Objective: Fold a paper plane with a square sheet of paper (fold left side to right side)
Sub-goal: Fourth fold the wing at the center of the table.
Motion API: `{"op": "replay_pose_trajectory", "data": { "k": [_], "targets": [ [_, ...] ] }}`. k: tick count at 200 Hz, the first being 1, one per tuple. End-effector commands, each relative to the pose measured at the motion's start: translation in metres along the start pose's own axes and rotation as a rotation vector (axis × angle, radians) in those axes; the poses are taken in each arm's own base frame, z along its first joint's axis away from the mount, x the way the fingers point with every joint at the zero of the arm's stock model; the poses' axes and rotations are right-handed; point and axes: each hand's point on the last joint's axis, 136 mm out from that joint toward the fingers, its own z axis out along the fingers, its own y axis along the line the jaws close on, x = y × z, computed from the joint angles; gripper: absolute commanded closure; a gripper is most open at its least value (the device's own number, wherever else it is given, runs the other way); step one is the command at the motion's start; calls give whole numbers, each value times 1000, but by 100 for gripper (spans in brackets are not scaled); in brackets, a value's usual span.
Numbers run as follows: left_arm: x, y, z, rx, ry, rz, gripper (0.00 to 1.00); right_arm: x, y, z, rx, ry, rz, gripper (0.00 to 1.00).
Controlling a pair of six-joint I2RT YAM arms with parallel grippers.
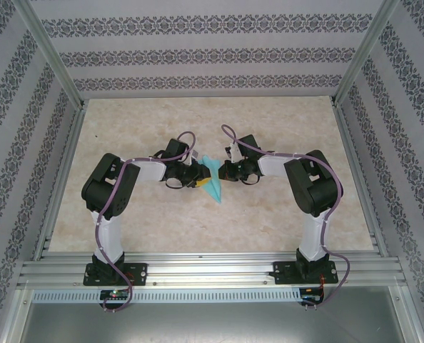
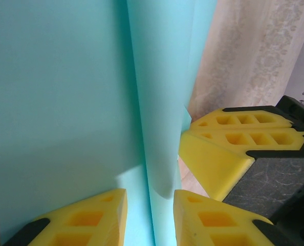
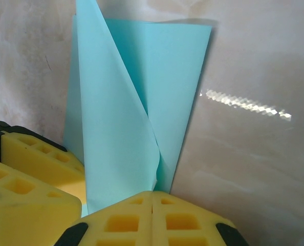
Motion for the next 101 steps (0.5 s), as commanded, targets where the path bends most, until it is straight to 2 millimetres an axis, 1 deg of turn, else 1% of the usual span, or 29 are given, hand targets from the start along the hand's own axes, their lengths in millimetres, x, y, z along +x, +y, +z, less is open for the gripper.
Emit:
{"op": "replay_pose_trajectory", "data": {
  "k": [1, 29, 49, 68, 101],
  "targets": [
    [8, 29, 12, -84, 16, -44, 69, -8, -7, -3, 28, -17, -16, 94],
    [8, 28, 12, -82, 16, -43, 68, -1, -13, 1, 44, 7, -8, 94],
    [7, 22, 9, -68, 13, -36, 68, 6, -19, 3, 66, 29, 2, 94],
    [6, 10, 4, -48, 7, -19, 66, 14, -27, 6, 91, 56, 16, 94],
    [3, -17, -9, -5, -2, 21, 64, 23, -33, 10, 102, 84, 32, 94]
  ]
}}
